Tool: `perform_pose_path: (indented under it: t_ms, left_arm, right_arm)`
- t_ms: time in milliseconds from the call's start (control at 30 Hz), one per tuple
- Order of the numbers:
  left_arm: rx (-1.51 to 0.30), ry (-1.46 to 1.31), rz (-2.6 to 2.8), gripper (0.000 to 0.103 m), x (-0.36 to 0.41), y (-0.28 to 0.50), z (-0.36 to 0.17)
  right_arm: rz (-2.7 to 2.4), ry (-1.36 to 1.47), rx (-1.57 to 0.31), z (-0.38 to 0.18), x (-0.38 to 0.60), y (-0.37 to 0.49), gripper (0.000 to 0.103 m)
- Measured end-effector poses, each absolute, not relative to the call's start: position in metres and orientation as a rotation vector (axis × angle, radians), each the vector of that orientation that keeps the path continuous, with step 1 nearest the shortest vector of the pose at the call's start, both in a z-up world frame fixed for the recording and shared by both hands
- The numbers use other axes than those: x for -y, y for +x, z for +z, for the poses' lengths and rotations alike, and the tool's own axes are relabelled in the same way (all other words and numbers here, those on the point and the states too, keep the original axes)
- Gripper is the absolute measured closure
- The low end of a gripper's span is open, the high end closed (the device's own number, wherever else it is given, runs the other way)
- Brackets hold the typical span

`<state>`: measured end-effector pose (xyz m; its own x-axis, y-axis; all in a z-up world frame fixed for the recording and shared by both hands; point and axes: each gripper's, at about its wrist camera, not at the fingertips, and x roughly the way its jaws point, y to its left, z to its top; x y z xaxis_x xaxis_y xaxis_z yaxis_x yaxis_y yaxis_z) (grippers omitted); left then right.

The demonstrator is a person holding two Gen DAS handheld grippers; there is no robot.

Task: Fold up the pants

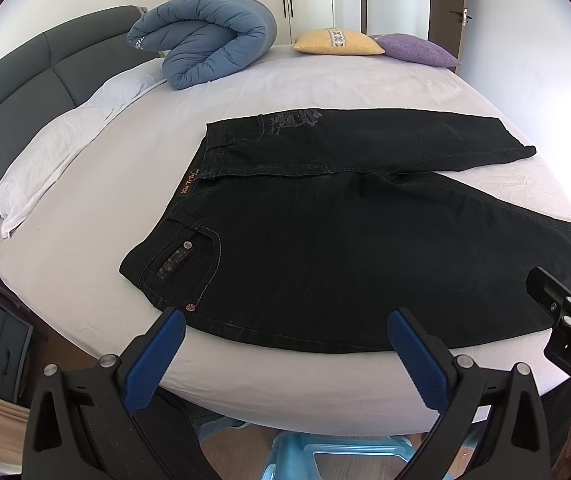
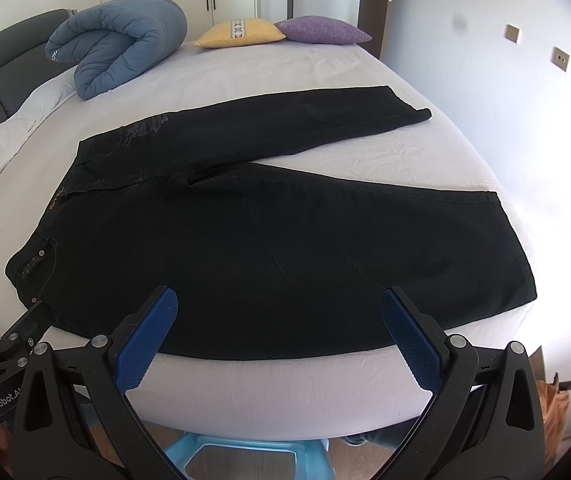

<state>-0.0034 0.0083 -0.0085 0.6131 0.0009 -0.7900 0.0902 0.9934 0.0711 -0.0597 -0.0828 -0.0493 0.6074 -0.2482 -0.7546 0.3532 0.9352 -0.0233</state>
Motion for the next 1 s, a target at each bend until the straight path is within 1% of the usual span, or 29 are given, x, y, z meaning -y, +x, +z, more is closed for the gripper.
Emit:
perform_pose_path:
  t_ms: [1000]
  left_arm:
    - [-0.897,0.113,-0.039,0.000,-0.0096,-0.0050,-0.0095]
  right_arm:
    - [-0.345,0.135,-0.855,-0.0518,0.0821,-0.0596,0.000]
